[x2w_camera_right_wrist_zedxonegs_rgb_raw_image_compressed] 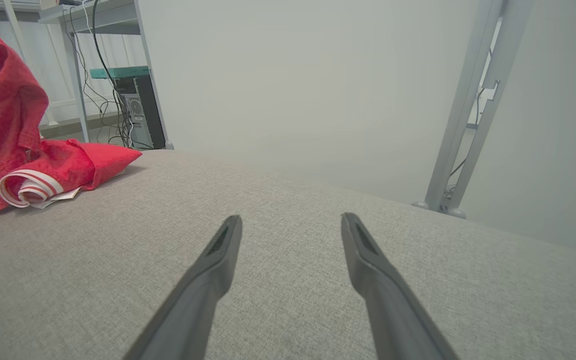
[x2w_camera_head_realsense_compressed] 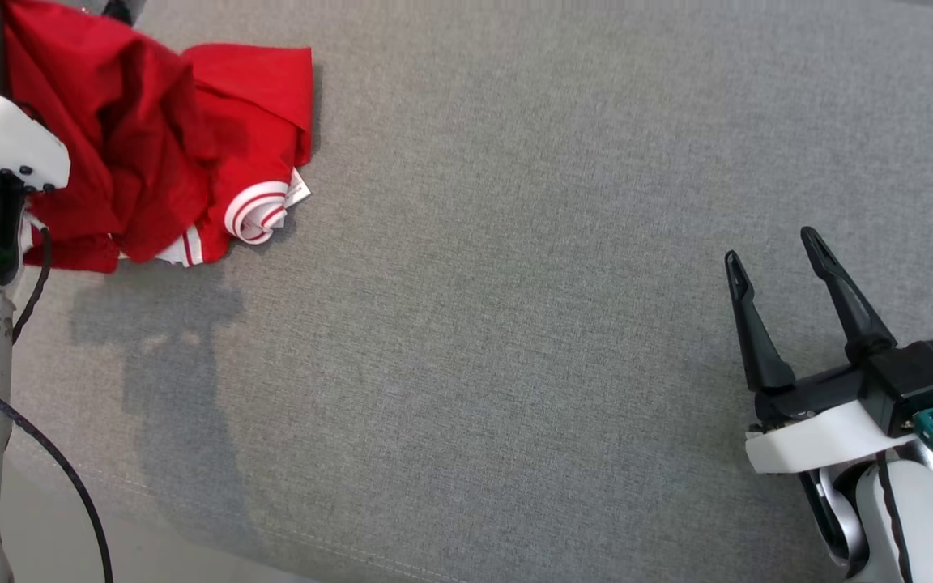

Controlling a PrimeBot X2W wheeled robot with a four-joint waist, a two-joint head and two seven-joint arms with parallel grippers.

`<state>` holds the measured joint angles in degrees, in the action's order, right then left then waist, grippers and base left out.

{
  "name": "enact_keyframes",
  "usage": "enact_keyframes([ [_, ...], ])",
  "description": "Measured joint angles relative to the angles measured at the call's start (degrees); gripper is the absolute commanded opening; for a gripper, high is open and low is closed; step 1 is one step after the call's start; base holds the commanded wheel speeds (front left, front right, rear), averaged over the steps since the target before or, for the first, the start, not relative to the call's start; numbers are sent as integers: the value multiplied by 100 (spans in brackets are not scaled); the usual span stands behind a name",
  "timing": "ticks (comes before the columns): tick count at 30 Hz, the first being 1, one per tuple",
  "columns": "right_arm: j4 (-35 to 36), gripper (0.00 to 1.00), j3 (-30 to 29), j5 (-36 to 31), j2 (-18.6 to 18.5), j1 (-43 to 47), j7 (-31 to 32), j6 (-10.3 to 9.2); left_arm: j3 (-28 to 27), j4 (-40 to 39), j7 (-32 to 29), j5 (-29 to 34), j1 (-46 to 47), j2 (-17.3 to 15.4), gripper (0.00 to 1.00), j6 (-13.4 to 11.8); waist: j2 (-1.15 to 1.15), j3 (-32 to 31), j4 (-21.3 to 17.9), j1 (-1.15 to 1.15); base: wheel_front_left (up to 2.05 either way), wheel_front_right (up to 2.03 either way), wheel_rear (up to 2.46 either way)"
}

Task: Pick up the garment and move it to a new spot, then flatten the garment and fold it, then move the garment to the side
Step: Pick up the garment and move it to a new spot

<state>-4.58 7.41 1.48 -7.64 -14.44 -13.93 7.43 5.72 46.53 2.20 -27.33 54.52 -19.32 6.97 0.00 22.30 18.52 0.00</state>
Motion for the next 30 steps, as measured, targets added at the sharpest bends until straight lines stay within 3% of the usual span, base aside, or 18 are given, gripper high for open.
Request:
enact_keyframes([
  [4, -168, 100, -36, 18, 109, 96, -42, 0, 26, -561, 453, 7, -52, 52, 0, 1, 0, -319, -19, 0, 0, 0, 0],
  [9, -267, 100, -126, 48, 223, 171, -79, 0, 155, -1339, 587, -100, -356, 227, 0, 11, 0, -638, -78, 0, 0, 0, 0],
  [14, -316, 100, -157, 46, 354, 186, -82, 0, 396, -2210, 372, -193, -846, 257, 0, 23, 0, -880, -282, 0, 0, 0, 0],
  [21, -208, 100, -376, 40, 426, 242, -91, 0, 853, -3307, -19, -245, -1589, 535, 0, -7, 0, -1096, -729, 0, 0, 0, 0],
  [30, -83, 100, -869, -2, 480, 232, -92, 1, 1637, -4503, -503, -249, -1917, 1082, 0, -64, 0, -1163, -1552, 0, 0, 0, 0],
])
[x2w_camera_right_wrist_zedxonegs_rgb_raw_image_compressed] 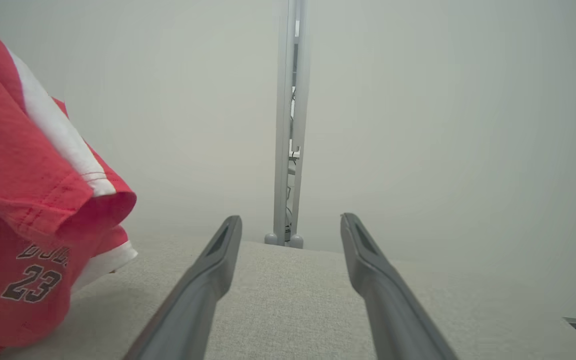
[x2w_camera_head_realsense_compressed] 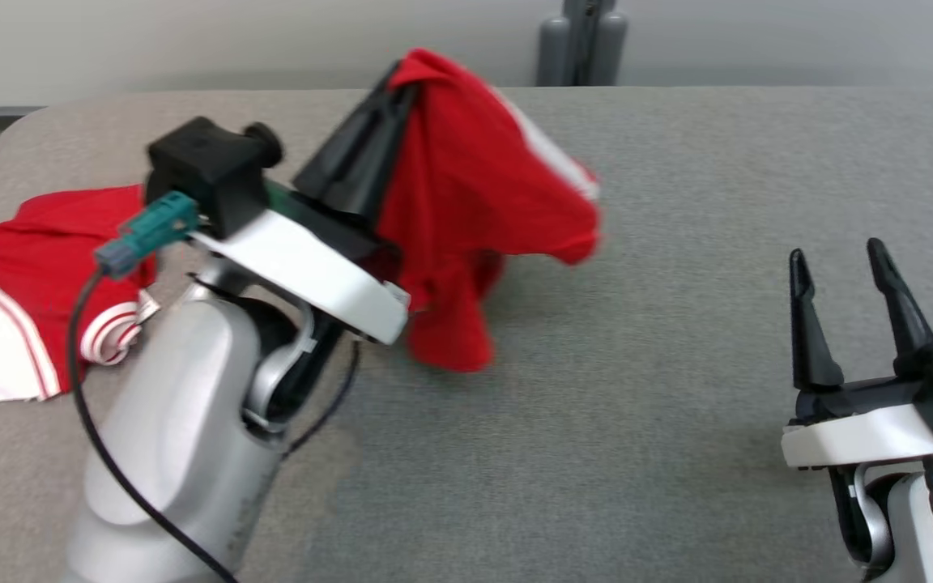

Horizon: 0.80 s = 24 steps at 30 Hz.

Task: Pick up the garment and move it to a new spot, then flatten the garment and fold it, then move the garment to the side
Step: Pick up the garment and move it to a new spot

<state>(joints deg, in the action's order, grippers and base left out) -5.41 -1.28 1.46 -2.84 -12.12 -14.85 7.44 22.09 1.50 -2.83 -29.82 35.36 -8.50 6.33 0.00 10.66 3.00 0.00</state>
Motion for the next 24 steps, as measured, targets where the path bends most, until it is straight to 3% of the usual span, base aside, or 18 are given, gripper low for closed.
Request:
enact_keyframes([
  [7, 103, 100, -323, 24, 15, -102, 0, 0, 634, -459, -153, -77, 114, 414, 0, -48, 0, 75, -574, 0, 0, 0, 0],
  [12, 119, 100, -354, 158, 16, -130, 0, 0, 926, -420, -179, -105, 150, 526, 0, -291, 0, 167, -892, 0, 0, 0, 0],
  [18, 113, 100, -209, 260, 19, -195, 0, 0, 961, 627, -78, 232, 81, 344, 0, -532, 0, 338, -1154, 0, 0, 0, 0],
  [24, 92, 100, 24, 360, 23, -307, -1, 0, 1047, 2029, 439, 827, 370, 119, 0, -660, 0, 539, -1369, 0, 0, 0, 0],
])
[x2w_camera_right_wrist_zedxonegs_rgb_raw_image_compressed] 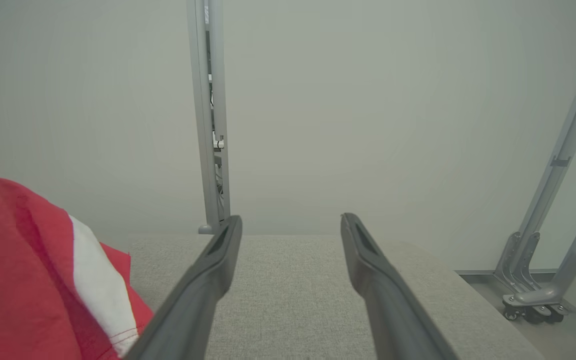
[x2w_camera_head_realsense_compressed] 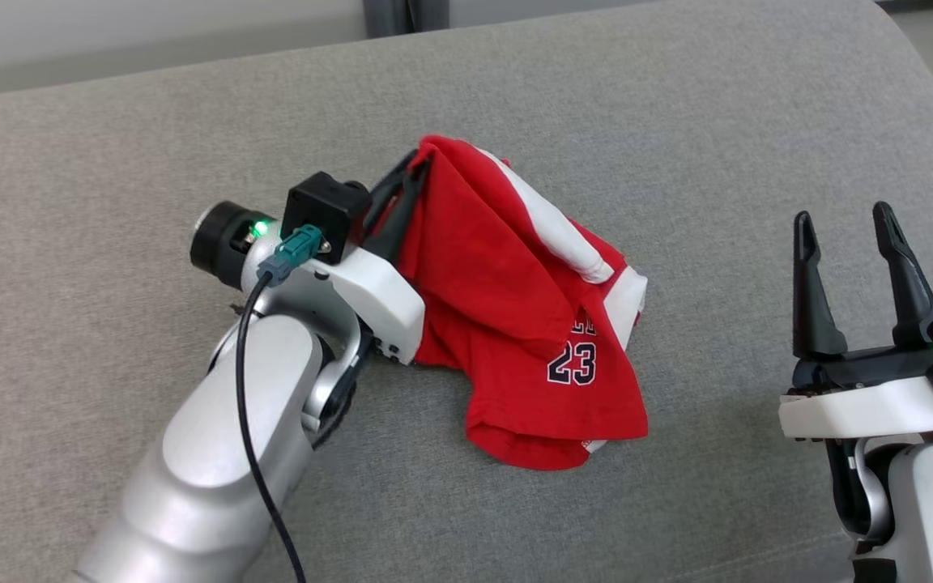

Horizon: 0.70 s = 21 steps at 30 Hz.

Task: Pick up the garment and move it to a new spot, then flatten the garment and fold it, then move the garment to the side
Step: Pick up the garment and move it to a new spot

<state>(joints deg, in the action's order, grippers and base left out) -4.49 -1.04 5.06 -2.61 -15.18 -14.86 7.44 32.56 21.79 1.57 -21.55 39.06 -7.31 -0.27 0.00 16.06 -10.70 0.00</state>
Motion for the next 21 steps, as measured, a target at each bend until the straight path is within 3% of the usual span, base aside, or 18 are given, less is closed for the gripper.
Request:
enact_keyframes([
  [5, -9, 100, 210, 56, -1, -76, -1, 0, 111, 981, 489, 420, 581, 66, 0, -188, 0, 173, -156, 0, 0, 0, 0],
  [12, -45, 100, 434, 127, -2, -165, -2, 0, 16, 2082, 1085, 506, 1366, 221, 0, -342, 0, 353, -300, 0, 0, 0, 0],
  [13, -51, 100, 463, 145, -1, -166, -2, 0, 2, 2196, 1141, 520, 1463, 231, 24, -354, 0, 369, -307, 0, 0, 0, 0],
  [14, -54, 100, 490, 151, 0, -169, -2, 0, -1, 2310, 1194, 535, 1553, 243, 94, -357, 0, 382, -310, 0, 0, 0, 0],
  [15, -57, 100, 504, 153, -1, -174, -2, 0, 0, 2425, 1218, 535, 1622, 256, 100, -355, 0, 389, -307, 0, 0, 0, 0],
  [21, -76, 100, 499, 157, -1, -182, -2, 0, 23, 2835, 1317, 465, 1680, 355, 100, -268, 0, 369, -205, 0, 0, 0, 0],
])
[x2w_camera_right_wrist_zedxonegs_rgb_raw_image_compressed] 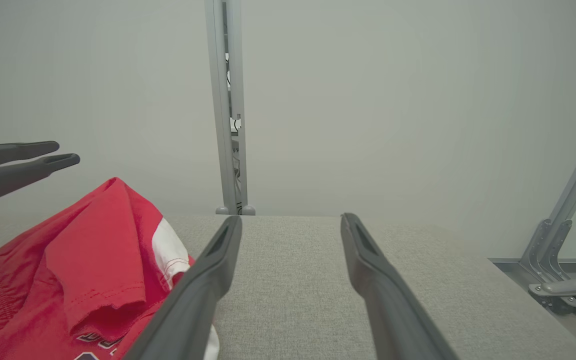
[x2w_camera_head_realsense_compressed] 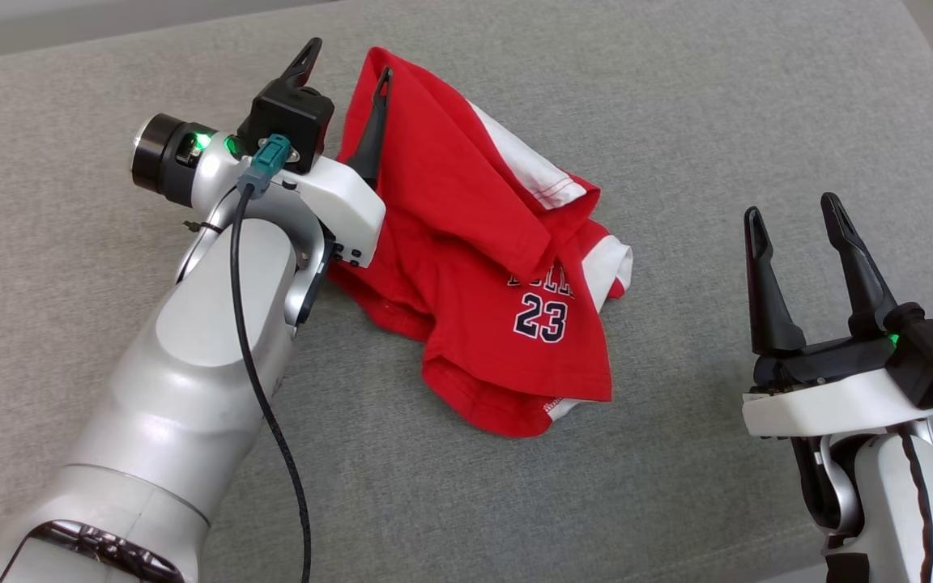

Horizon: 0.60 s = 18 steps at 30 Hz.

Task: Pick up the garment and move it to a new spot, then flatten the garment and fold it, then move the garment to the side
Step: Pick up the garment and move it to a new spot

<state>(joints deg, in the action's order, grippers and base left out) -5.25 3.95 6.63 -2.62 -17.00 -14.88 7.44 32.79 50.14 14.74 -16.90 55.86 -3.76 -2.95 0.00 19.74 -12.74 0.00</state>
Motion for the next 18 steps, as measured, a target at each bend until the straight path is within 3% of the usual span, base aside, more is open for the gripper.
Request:
enact_keyframes([
  [8, -1, 100, -140, -123, -1, 37, 0, 0, -338, -842, 25, -109, -441, 27, 100, -69, 0, -189, 263, 0, 0, 0, 0],
  [18, 37, 100, -208, -345, 3, 381, 0, 0, -931, -3110, 35, 416, -2370, -321, 100, -343, 0, -648, 751, 0, 0, 0, 0],
])
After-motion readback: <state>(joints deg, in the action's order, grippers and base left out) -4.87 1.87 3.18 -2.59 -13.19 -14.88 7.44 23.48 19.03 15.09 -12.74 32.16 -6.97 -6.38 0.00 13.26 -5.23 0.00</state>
